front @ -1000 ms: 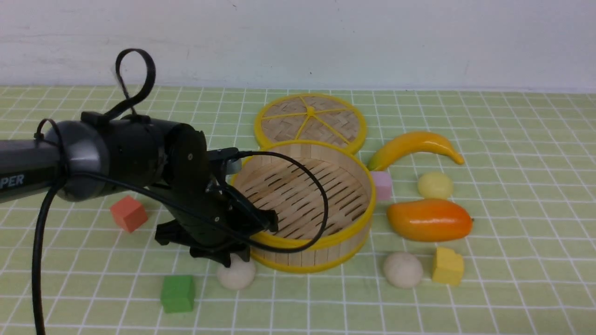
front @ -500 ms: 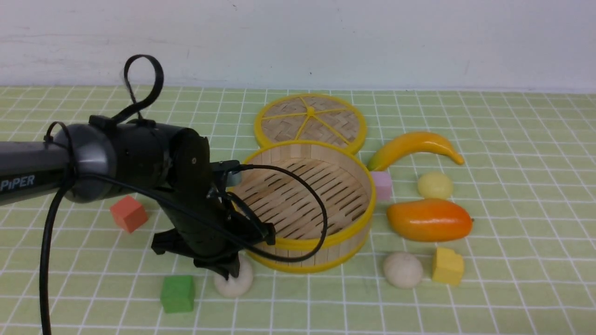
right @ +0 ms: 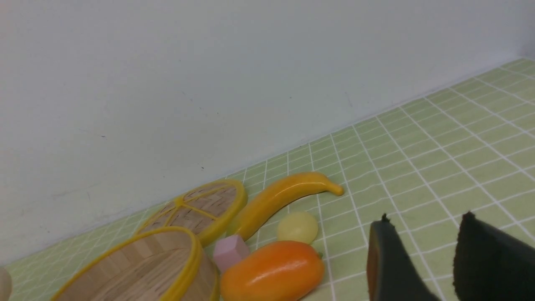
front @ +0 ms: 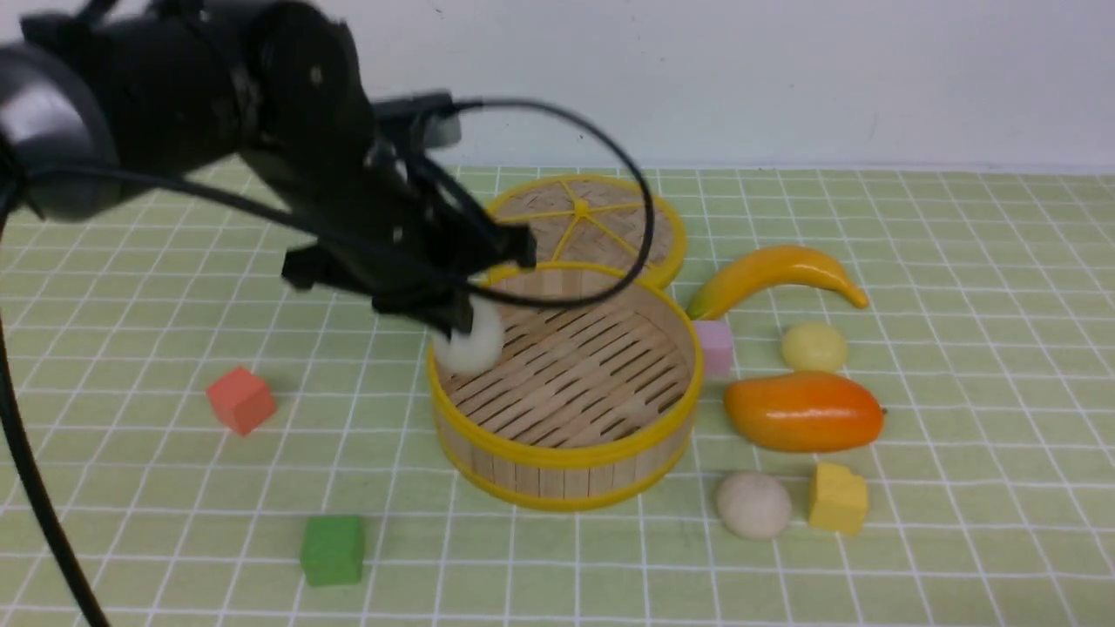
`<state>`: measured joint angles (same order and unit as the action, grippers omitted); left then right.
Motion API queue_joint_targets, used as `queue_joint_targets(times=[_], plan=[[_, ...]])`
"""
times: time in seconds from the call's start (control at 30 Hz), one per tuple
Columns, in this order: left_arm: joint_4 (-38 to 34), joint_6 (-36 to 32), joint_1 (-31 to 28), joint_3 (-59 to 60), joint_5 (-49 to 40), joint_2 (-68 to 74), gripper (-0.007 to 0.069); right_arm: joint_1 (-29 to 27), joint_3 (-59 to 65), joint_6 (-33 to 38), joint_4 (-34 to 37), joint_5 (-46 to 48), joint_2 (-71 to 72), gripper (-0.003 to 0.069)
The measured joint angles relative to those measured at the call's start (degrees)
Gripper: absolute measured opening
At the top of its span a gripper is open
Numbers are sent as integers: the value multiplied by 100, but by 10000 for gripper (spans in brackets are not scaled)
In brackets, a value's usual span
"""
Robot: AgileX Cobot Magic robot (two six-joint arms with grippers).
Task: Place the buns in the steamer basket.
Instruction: Use the left arm to put the steamed stuffed bun into the steamer, then use the right arm to grab a steamed stuffed bun
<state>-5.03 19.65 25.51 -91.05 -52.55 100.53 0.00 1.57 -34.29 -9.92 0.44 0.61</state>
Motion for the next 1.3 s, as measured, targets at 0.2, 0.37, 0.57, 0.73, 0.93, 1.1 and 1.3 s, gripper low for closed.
queue_joint_targets(times=[0.2,0.37,0.57,0.73,0.93,1.1,1.3], plan=[[100,-13,0,-231,211,752,-13,0,0,0,-15,0,0,239],[170,-19,0,-231,211,1430,-3,0,0,0,-296,0,0,239],[212,-19,0,-231,219,1527,51,0,0,-192,-263,-44,0,239],[269,-19,0,-231,75,1412,202,0,-517,-427,-218,286,0,239],[503,-25,0,-231,-497,815,362,0,-2031,-450,-167,1369,-526,239],[724,-30,0,-251,-950,15,376,0,-3373,-79,-92,2205,-1580,239],[790,-30,0,-251,-1583,-1305,277,3,-4906,1094,777,3694,-3428,239]])
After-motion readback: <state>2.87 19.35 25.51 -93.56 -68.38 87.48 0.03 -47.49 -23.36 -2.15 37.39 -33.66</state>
